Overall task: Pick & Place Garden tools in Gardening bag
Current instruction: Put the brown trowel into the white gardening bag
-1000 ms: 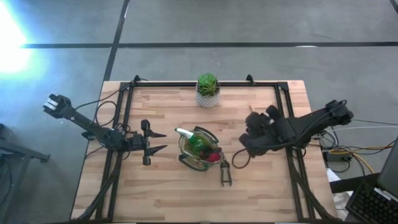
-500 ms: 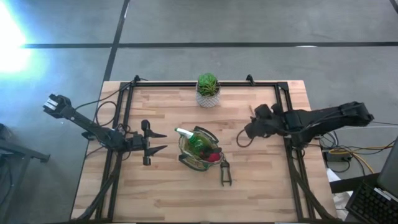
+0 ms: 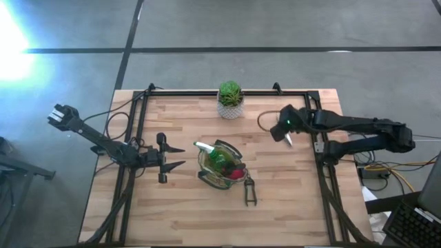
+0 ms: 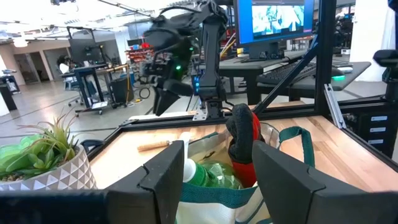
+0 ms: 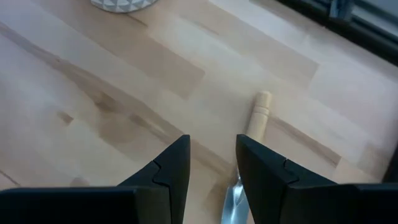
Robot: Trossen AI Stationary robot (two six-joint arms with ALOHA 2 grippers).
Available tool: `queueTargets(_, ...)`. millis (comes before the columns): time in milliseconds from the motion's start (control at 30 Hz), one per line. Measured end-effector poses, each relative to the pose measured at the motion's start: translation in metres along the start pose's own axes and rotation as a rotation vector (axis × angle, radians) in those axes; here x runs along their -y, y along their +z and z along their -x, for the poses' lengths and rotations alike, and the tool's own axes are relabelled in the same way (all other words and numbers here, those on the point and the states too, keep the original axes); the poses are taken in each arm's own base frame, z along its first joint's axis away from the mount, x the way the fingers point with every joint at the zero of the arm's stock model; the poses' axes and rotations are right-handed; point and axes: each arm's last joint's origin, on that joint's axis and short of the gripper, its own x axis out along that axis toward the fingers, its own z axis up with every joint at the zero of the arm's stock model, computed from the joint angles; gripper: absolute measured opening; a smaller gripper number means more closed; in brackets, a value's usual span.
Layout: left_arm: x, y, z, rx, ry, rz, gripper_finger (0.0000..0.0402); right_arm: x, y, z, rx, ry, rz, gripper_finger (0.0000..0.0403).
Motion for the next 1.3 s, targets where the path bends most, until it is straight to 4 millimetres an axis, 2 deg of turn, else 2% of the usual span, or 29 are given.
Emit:
queueTargets(267, 0.0, 0.0, 0.0, 0.0, 0.0, 0.0, 0.0193, 0.023, 0.017, -0.028, -0.099, -0.011, -0.025, 0.0122)
queueTargets(667, 0.0, 0.0, 0.0, 0.0, 0.0, 0.0, 0.0193, 0.037, 0.023, -0.076, -0.256, -0.064, -0.015, 0.0138)
queueTargets(933, 0.0, 0.0, 0.0, 0.0, 0.0, 0.0, 0.0193, 0.045, 0.032, -0.099, -0.262, -0.088, -0.027, 0.0141)
queueTargets(1300, 0.0, 0.0, 0.0, 0.0, 0.001, 0.0, 0.0193, 0.058, 0.033, -0.125, -0.318, -0.076, -0.064, 0.0141)
